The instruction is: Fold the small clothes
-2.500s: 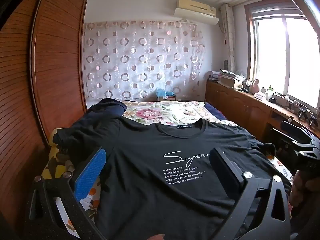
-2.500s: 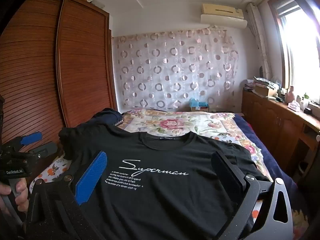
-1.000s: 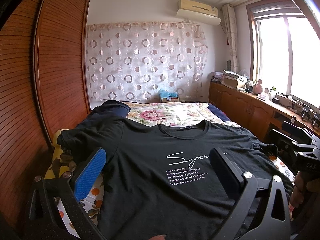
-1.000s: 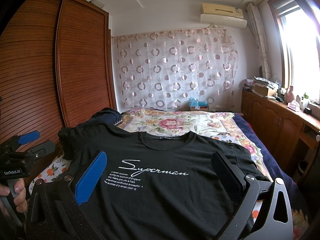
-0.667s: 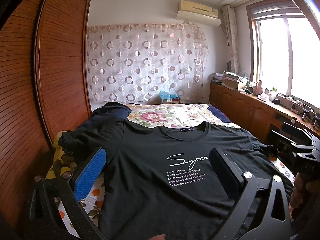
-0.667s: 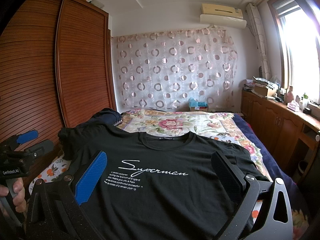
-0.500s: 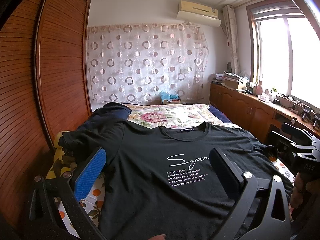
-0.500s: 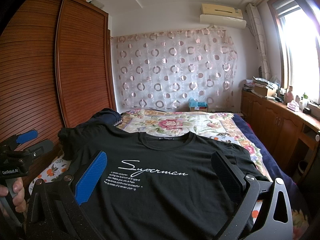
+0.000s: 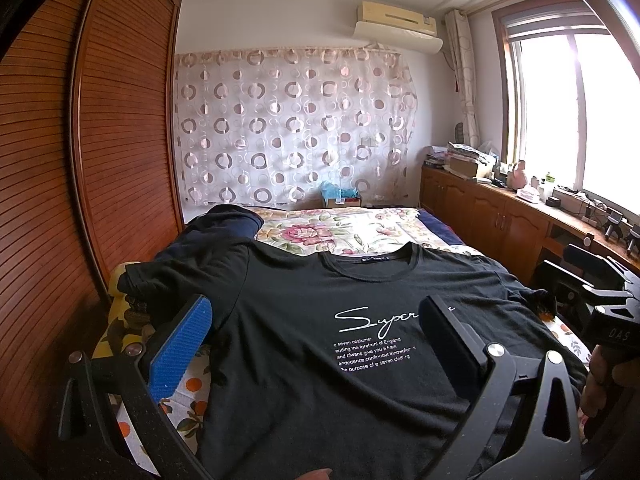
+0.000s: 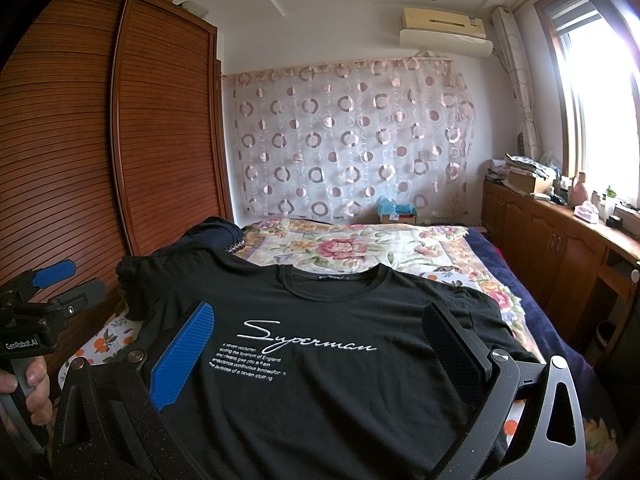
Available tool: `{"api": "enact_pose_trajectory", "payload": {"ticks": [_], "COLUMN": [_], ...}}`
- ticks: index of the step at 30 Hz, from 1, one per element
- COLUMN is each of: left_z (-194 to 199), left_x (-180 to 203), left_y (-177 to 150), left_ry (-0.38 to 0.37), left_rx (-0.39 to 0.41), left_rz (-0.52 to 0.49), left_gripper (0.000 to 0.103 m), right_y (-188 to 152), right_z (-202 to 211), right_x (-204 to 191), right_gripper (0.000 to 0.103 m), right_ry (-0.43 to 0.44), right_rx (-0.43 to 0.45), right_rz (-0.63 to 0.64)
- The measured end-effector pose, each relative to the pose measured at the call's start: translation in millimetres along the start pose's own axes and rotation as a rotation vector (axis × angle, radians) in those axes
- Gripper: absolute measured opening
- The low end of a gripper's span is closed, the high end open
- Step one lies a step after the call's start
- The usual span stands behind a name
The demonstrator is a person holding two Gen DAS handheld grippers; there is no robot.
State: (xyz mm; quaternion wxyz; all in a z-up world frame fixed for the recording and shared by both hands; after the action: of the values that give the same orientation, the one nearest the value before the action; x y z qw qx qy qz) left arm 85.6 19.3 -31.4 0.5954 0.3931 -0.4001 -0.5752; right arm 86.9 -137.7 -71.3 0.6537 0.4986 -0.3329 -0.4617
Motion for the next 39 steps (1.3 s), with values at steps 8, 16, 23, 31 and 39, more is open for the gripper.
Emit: {"api": "enact_pose_trajectory", "payload": {"ticks": [8, 16, 23, 31, 39], "left_z": [0, 0, -1, -15, -27], "left_x": [1, 1, -17, -42, -58], "left_y": [0, -1, 0, -16, -31], "left_ry": [0.002, 0.003, 0.014, 0.031, 0.035], "left_rx": [0.001, 0.0, -0.027, -0.084, -0.124], "left_rz": [-0.001, -0.003, 0.009, 0.026, 0.033], "left_gripper": [0.103, 0.103, 0.103, 0.103, 0.103], "right_y": [0, 1, -5, -9, -6], "right_z": [0, -1, -12, -26, -32], "right_x": [0, -1, -4, -5, 3], "right_gripper": [0.103, 0.103, 0.103, 0.103, 0.103], "right_ry": [0.0, 0.006, 0.03, 0.064, 0.099], "right_rx": [0.0, 0.0, -0.029, -0.07, -0.115], "right_rz": [0.0, 0.0, 0.009, 0.031, 0.044]}}
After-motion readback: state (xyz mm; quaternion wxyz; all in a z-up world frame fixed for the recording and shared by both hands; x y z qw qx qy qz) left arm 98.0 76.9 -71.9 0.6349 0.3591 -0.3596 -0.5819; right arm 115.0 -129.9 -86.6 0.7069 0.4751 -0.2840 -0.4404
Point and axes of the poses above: each gripper's, at about its wrist camera, not at the fingertips, and z roughly against the way its jaws point, x to its right, y to its top, the point moved 9 cm from there along -z, roughly the way its jaws point
